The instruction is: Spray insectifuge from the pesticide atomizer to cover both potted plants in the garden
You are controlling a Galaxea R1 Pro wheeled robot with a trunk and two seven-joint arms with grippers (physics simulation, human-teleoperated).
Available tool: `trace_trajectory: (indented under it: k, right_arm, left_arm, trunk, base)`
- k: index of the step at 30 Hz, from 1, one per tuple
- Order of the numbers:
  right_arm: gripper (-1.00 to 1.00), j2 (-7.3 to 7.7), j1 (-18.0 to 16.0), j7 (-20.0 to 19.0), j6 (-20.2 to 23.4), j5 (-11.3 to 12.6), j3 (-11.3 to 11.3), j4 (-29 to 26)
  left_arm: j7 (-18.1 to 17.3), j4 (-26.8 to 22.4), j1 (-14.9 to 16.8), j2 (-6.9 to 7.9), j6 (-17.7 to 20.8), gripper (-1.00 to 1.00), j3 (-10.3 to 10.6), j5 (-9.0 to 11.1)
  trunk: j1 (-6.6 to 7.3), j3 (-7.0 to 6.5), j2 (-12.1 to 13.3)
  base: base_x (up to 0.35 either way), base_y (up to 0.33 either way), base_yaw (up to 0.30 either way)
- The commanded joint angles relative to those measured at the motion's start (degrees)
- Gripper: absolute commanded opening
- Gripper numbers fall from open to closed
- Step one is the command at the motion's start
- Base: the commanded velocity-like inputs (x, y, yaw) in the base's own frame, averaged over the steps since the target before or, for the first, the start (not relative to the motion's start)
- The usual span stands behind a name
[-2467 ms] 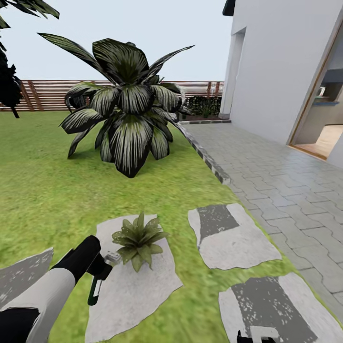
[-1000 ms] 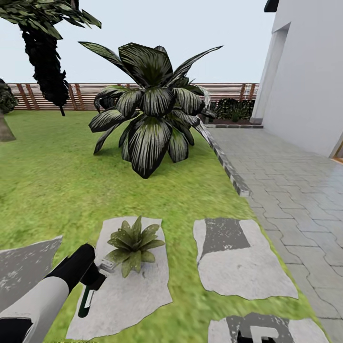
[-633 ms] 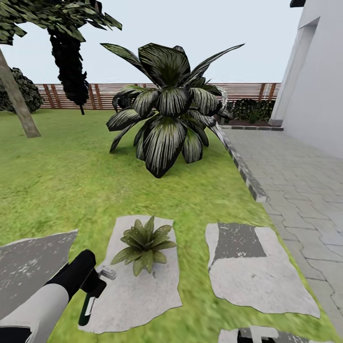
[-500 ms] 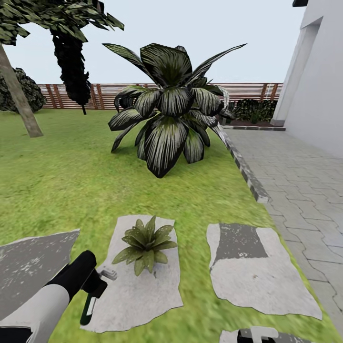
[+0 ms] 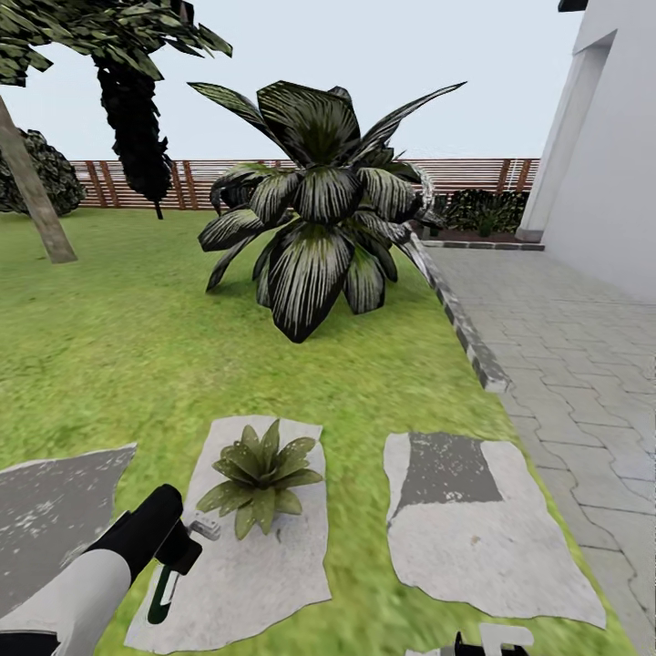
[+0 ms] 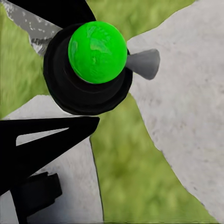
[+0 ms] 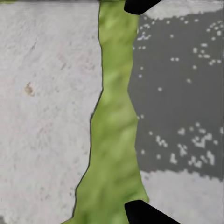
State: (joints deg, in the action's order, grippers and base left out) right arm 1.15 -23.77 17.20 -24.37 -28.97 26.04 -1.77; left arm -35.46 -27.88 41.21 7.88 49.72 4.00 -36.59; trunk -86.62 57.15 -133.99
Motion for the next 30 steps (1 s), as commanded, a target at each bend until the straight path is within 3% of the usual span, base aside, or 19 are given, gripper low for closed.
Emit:
trace_trajectory:
  k: [1,6,20,24,30]
  right_arm:
    - [1.0,0.0,-0.05,0.26,-0.16,-0.59,0.41,0.1]
    - [1.0,-0.01,-0.05,0.29,-0.21,-0.57,0.41,0.1]
    - [1.0,-0.1,-0.05,0.29,-0.23,-0.56,0.41,0.1]
    - [1.0,-0.09,-0.05,0.29,-0.2,-0.56,0.41,0.1]
    - [1.0,-0.07,-0.05,0.29,-0.22,-0.56,0.41,0.1]
  left_arm:
    - [-0.43,-0.09,0.02,0.04,0.12,-1.0,0.3,-0.51]
    - [-0.31,-0.07,0.01,0.22,0.12,-1.0,0.23,-0.54]
    - [-0.29,-0.21,-0.34,0.56,0.12,-1.0,-1.07,-0.52]
    - [-0.3,-0.33,-0.34,0.53,0.12,-1.0,-2.25,-0.56]
    - [-0.23,-0.65,-0.34,0.47,-0.13,-1.0,-2.41,-0.59]
  trunk:
    - [0.0,0.05,-0.02]
    - [0.0,0.05,-0.02]
    - [0.0,0.05,-0.02]
    - [0.0,0.05,-0.02]
    - [0.0,0.05,-0.02]
  base:
    - [0.097,-0.272,0.0]
    - [0.087,-0.277,0.061]
    - [0.084,-0.278,0.256]
    - [0.154,-0.281,0.055]
    - [0.187,-0.276,0.004]
